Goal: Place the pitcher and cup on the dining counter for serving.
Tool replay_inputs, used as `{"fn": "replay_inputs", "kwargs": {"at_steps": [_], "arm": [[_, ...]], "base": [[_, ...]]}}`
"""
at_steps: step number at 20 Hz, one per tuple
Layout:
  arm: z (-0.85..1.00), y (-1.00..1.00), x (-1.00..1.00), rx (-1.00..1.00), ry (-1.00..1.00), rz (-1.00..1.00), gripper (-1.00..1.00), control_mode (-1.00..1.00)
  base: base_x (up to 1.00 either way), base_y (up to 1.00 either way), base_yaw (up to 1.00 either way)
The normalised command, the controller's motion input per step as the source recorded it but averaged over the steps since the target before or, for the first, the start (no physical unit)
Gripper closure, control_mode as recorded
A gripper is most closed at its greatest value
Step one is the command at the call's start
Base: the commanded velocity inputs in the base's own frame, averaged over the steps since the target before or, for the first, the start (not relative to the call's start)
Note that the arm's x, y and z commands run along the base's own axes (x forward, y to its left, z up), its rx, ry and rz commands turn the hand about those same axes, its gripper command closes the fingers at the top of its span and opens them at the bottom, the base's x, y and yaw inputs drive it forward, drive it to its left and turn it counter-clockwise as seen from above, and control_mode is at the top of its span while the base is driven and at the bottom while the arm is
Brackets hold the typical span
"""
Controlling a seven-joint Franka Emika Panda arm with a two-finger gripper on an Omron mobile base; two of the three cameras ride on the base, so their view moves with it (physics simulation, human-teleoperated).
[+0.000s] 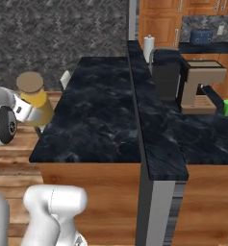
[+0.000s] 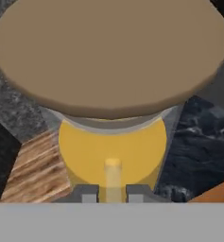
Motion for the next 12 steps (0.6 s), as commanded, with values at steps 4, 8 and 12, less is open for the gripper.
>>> {"fn": "replay_inputs", "kwargs": {"at_steps": [4,8,12], "arm": [[0.0,-0.58,0.77,0.26,0.54,0.1,1.0,-1.0],[0.0,-0.12,0.39,0.06,0.22,0.16,1.0,-1.0],[-0.15,0.07,0.24,-0.07,0.0,0.03,1.0,-1.0]], "base": [[0.0,0.0,0.0],[0.0,0.0,0.0],[0.0,0.0,0.0]]}}
